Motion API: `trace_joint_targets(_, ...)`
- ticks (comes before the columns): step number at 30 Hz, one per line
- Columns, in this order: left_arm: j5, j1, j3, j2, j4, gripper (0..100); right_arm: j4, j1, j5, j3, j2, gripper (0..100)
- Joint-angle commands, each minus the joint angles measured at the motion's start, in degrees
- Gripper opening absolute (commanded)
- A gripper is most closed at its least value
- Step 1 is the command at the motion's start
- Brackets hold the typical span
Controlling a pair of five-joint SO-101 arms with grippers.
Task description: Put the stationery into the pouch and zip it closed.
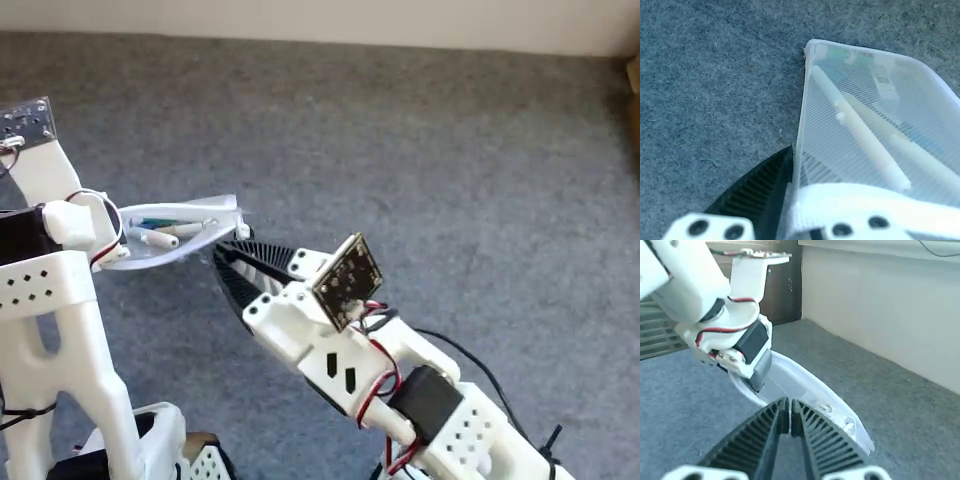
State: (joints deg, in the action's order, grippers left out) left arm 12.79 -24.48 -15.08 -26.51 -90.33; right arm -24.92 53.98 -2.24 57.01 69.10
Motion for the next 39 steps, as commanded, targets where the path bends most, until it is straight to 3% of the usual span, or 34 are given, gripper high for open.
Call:
trace_joint_targets(1,0.6,-0.4,-0.9,2.2,0.4,3,-2.0,-0.4,-0.5,-3.0,1.6,0.7)
trace_joint_targets(8,0.6,-0.4,-0.9,2.2,0.4,3,-2.0,-4.5,-0.5,1.0,1.5,2.0)
trace_joint_targets(14,0.6,-0.4,-0.9,2.2,0.4,3,-2.0,-5.0,4.4,4.7,1.5,20.4)
trace_joint_targets(21,0.6,-0.4,-0.9,2.2,0.4,3,-2.0,-4.9,4.6,4.9,0.9,20.5)
trace_joint_targets(27,0.6,-0.3,-0.9,2.2,0.5,3,-1.9,-4.9,4.9,4.4,-8.6,20.8)
trace_joint_targets(39,0.6,-0.3,-0.9,2.2,0.5,3,11.3,-5.1,7.4,2.9,-18.9,20.7)
